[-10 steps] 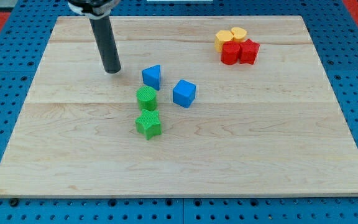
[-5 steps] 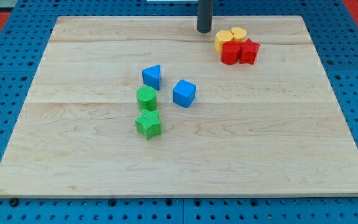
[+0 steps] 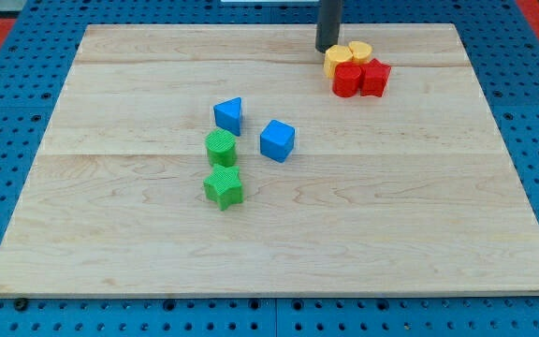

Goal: Place the yellow hexagon parallel to the green star

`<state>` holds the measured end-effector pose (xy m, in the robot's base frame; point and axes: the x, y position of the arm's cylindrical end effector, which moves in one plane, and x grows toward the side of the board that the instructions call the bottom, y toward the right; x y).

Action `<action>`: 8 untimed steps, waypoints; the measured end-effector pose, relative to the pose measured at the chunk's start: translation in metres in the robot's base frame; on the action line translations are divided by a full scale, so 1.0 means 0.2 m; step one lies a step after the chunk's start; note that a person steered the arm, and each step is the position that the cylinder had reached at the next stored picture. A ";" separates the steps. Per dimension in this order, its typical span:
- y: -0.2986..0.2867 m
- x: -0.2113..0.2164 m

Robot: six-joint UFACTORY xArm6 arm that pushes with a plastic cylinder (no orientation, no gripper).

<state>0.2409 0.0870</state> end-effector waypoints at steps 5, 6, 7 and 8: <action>0.17 0.59; 0.17 0.60; 0.15 0.61; 0.07 0.61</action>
<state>0.3621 0.1015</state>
